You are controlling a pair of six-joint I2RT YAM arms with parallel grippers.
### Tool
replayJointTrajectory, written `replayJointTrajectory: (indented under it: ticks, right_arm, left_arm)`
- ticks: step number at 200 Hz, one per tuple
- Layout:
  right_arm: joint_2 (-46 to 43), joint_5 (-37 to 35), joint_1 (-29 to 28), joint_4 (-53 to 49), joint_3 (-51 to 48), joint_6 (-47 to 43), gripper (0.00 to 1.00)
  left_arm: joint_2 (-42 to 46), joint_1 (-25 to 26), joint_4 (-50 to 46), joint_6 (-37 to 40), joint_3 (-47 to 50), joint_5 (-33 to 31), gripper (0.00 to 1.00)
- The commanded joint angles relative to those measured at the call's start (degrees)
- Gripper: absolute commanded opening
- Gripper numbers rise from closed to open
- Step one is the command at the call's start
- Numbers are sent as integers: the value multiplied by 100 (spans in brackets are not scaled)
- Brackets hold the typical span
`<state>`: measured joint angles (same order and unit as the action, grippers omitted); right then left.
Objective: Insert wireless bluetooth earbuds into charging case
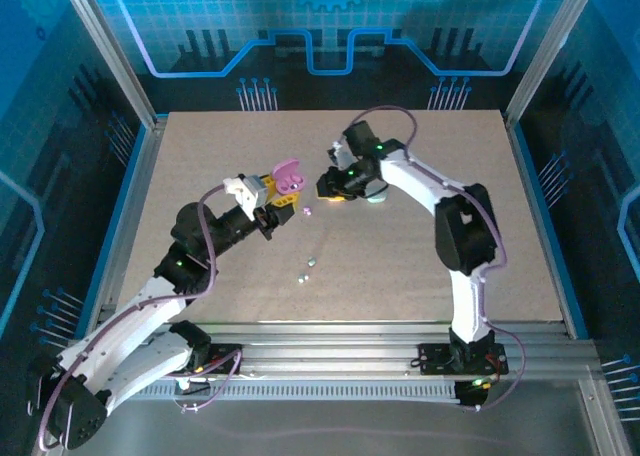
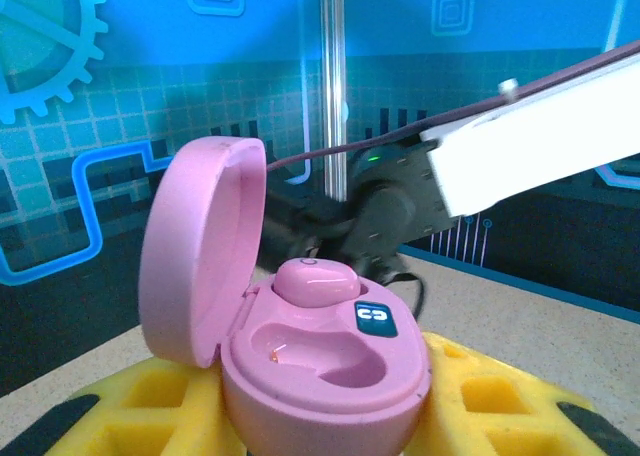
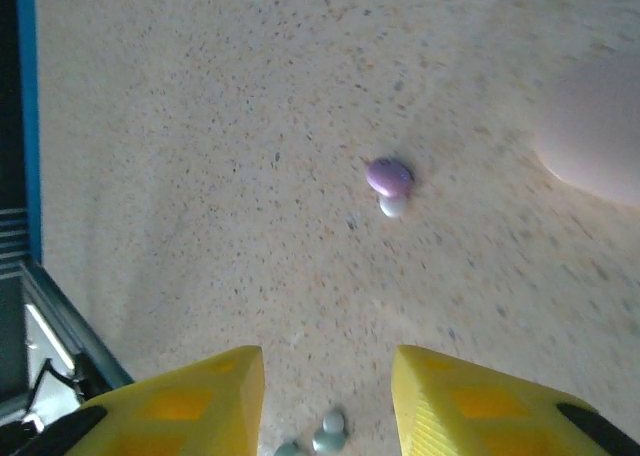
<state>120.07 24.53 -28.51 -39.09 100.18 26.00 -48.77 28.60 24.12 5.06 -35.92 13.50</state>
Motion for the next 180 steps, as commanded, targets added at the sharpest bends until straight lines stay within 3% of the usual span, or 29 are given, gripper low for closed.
replayJointTrajectory:
  ticks: [1, 63, 180]
  right_arm:
    - [628, -491, -205, -800, 905, -563, 40]
    - [2085, -855, -471, -1620, 2709, -1140, 43]
    - [2930, -541, -559, -1997, 3497, -1896, 43]
  left_arm:
    - [171, -39, -139, 139, -309, -8, 35]
    - [193, -40, -252, 171, -402, 92, 35]
    - [64, -43, -223, 100, -377, 236, 35]
